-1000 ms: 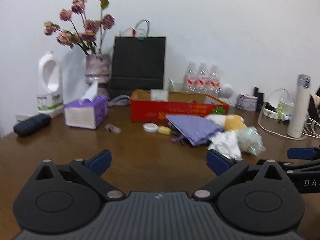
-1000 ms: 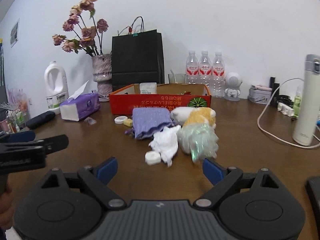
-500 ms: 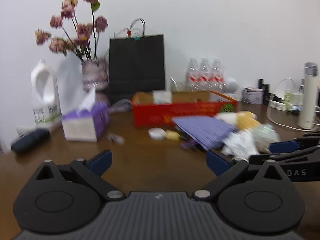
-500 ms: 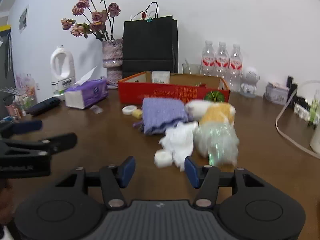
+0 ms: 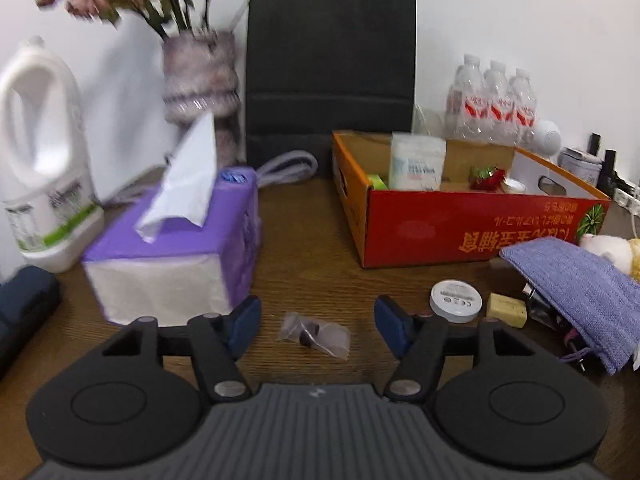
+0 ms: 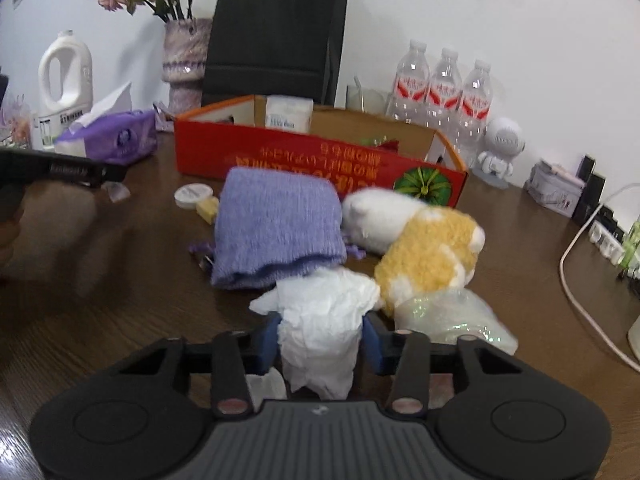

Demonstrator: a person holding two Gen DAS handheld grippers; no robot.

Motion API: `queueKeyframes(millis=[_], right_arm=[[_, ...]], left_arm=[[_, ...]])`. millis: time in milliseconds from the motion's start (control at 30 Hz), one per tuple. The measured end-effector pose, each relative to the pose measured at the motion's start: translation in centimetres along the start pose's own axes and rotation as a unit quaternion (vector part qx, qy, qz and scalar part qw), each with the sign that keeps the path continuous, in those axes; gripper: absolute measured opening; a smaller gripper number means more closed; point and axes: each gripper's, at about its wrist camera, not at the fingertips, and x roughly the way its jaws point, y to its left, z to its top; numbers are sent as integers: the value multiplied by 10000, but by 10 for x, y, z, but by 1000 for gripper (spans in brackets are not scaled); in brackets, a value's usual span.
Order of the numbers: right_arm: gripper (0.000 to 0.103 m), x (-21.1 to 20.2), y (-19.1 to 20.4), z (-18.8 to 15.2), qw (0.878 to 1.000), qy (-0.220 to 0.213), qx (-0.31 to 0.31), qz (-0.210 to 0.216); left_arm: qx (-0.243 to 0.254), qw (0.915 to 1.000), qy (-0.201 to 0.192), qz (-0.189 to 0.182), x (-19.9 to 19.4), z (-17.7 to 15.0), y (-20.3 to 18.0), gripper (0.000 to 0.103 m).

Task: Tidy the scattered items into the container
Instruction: 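Grasp the small clear bag with the left tool while the right tool grasps the crumpled tissue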

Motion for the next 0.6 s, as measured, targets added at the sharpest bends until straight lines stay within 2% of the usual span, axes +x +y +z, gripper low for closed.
queueKeyframes(millis=[33, 100, 200, 333, 367, 433, 500, 600], right_arm=[[34, 0, -2, 0, 10000, -8, 47, 36], [28, 1, -3, 0, 10000, -1, 73, 41], [24, -2, -4, 1, 9999, -26, 118, 97], [23, -19, -7, 3, 9994, -260, 187, 133], [23, -26, -7, 4, 9991, -346, 207, 112], [23, -43, -10, 4, 9980, -548, 284, 151], [23, -62, -14, 2, 9962, -769, 324, 236], [23, -87, -20, -8, 9944, -881, 466, 338]], left_arm=[[44, 9999, 117, -4, 4, 1, 0, 56], [79, 9990, 429, -41, 13, 0, 1, 37], [68, 9990, 439, -26, 10, -2, 0, 29], [34, 9994, 337, 70, 0, -6, -6, 25], [14, 9995, 288, 127, -7, -9, -9, 21], [-33, 9997, 119, 224, -28, -11, -20, 21], [-200, 9996, -161, 75, -62, -19, -37, 21], [-372, 9976, -535, -225, -116, -38, -72, 21]])
